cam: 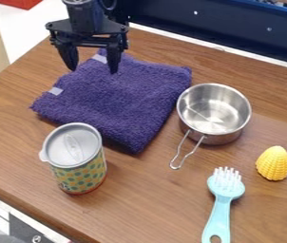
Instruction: Put the brush inside the silver pot
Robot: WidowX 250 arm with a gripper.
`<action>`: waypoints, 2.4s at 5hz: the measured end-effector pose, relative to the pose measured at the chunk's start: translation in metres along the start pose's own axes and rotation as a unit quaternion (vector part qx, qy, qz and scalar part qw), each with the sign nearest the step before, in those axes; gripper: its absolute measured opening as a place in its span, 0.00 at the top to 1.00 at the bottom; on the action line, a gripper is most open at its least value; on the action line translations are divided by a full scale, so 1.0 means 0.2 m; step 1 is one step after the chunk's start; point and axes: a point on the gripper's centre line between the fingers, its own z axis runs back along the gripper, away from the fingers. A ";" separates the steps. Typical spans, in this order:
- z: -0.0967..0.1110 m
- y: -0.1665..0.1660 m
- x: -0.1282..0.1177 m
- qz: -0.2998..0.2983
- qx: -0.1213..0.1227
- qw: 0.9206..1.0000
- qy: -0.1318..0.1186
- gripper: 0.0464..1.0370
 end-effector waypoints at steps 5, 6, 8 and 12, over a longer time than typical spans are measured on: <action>0.24 -0.52 -0.29 -0.040 -0.124 0.991 0.014 0.04; 0.26 -0.68 -0.47 -0.047 -0.136 0.989 0.025 0.04; 0.21 -0.83 -0.69 -0.078 -0.136 0.986 0.056 0.04; -0.01 -0.91 -0.82 -0.095 -0.085 0.990 0.055 0.04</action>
